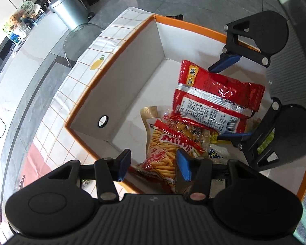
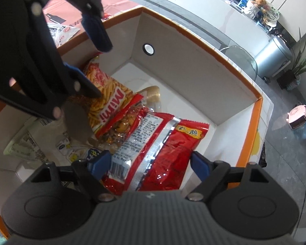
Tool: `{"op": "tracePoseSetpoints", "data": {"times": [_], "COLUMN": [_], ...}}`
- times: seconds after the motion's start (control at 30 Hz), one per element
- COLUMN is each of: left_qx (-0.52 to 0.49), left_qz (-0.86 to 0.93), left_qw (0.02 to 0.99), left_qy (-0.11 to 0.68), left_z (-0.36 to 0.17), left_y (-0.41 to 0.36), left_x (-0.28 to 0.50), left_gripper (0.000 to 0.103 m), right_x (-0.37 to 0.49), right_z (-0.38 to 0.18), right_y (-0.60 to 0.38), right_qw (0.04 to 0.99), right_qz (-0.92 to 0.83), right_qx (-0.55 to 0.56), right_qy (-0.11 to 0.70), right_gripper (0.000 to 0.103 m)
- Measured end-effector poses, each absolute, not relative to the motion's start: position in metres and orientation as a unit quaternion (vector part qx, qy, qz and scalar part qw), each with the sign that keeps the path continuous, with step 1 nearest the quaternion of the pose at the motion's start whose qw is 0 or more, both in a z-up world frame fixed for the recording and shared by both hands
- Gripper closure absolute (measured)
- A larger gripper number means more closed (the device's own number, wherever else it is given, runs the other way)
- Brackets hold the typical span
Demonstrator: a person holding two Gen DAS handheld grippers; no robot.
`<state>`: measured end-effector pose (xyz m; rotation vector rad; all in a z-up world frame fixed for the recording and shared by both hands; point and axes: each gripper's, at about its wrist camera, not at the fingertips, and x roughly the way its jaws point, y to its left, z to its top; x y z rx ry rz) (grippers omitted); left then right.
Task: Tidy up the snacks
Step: 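Open the left tool releasing the noodle bag while the right tool releases the red packet, then move both tools back from the box toward the remaining snacks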
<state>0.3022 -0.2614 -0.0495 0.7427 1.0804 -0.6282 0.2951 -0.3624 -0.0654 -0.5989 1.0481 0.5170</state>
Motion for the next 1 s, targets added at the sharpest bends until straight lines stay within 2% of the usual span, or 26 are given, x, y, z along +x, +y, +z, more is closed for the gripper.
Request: {"op": "tracePoseSetpoints", "data": {"times": [0.1,0.67,1.0], "left_qx": [0.333,0.299,0.191], "left_qz": [-0.286,-0.284,-0.227], "left_qw": [0.754,0.793,0.864], "left_qy": [0.489,0.449,0.406], "left_z": [-0.040,0.030,0.068], "left_y": [-0.258,-0.216,-0.129], "left_x": [0.298,0.244,0.196], "left_gripper": [0.042,0.042,0.042], "right_x": [0.297,0.254,0.208], "right_z": [-0.061,0.004,0.054], "right_y": [-0.364,-0.344,-0.311], "right_qw": [0.799,0.812,0.852], "right_qz": [0.227,0.217,0.215], "right_qx": [-0.272,-0.270,-0.187], "right_qy": [0.485,0.470,0.438], "right_gripper": [0.017,0.017,0.016]}}
